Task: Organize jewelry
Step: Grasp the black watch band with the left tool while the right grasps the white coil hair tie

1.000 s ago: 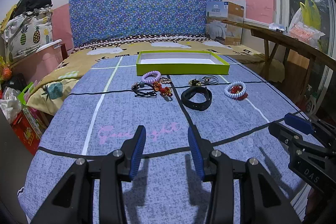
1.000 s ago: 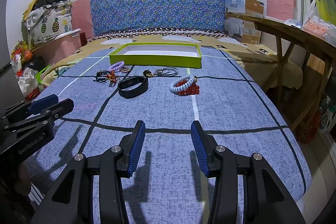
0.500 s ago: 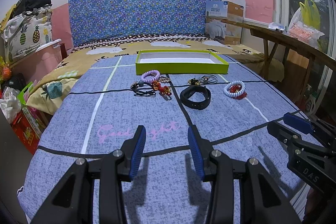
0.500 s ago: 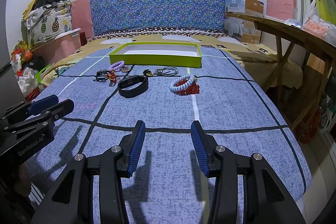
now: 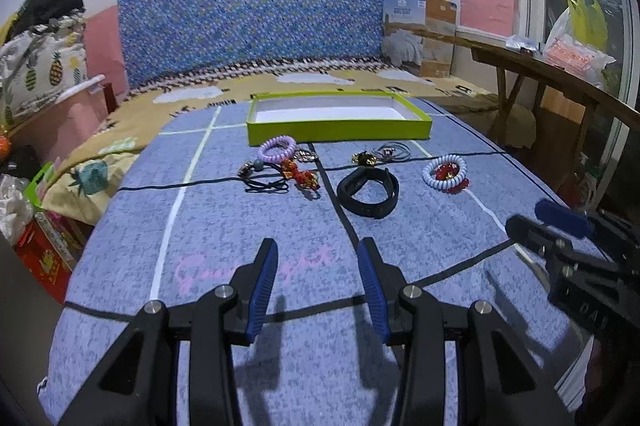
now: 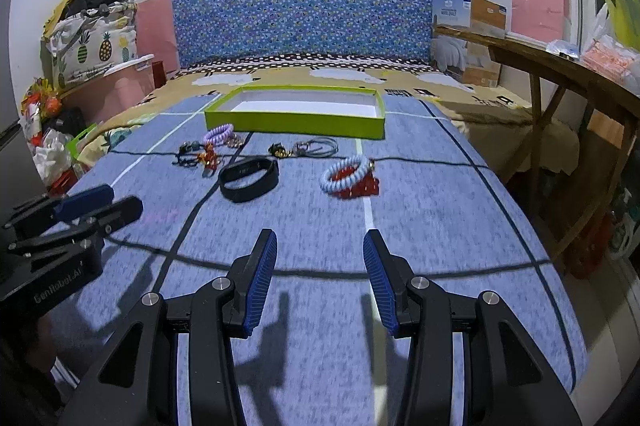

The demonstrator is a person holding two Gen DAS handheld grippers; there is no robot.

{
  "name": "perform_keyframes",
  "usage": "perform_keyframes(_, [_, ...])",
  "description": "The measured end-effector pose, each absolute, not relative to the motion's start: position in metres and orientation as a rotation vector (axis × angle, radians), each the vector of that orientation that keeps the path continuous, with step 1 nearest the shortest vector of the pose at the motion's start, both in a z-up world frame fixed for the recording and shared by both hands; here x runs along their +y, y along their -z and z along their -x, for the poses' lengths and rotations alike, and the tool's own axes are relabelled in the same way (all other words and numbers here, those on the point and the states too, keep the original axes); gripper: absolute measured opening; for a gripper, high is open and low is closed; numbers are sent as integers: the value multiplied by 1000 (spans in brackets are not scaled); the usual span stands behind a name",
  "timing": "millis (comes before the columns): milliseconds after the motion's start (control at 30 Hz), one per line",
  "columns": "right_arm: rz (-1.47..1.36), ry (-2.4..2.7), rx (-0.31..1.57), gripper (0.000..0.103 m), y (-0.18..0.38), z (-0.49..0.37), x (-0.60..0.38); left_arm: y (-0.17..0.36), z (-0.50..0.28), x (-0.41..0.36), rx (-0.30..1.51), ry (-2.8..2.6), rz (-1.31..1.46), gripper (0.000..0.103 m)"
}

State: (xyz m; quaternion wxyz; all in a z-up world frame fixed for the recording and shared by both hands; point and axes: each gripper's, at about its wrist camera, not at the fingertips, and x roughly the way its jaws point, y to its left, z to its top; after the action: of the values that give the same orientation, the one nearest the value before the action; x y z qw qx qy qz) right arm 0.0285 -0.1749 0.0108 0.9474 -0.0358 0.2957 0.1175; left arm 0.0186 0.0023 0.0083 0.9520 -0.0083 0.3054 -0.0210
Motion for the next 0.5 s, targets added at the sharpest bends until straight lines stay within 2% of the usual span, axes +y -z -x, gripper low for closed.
perform_keyframes(500, [-19,-226,783,46,-15,-120,-195,-10,-97,13,817,147,114,44])
